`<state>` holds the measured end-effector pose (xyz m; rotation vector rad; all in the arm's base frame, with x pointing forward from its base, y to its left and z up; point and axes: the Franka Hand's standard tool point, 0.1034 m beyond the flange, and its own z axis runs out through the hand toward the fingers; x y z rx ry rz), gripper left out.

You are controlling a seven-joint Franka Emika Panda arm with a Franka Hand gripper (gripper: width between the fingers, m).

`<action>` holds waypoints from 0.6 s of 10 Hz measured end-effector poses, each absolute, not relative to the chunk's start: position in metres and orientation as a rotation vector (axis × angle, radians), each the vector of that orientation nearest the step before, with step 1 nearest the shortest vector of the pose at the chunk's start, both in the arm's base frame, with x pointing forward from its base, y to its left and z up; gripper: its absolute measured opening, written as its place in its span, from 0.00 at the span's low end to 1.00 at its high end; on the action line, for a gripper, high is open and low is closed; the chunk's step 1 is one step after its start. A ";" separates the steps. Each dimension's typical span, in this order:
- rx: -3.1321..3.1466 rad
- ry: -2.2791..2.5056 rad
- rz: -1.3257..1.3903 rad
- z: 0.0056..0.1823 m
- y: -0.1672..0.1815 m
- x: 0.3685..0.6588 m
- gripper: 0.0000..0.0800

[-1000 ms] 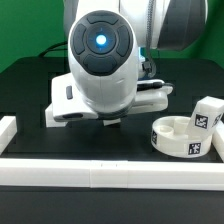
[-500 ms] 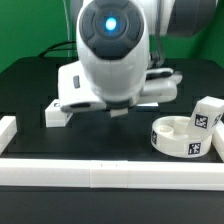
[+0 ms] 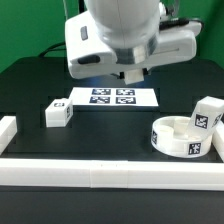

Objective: Assemble stool

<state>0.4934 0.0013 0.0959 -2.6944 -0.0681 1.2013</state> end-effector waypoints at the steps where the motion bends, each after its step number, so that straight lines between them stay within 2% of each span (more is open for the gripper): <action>1: -2.757 -0.061 1.073 0.093 0.000 0.506 0.41; 3: -2.855 -0.039 0.842 0.095 -0.003 0.508 0.41; 6: -2.868 0.143 0.598 0.118 0.006 0.515 0.41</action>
Offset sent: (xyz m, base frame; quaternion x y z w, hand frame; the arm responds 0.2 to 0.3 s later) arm -0.0120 0.0246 0.0207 0.0637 0.1063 0.1277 0.9841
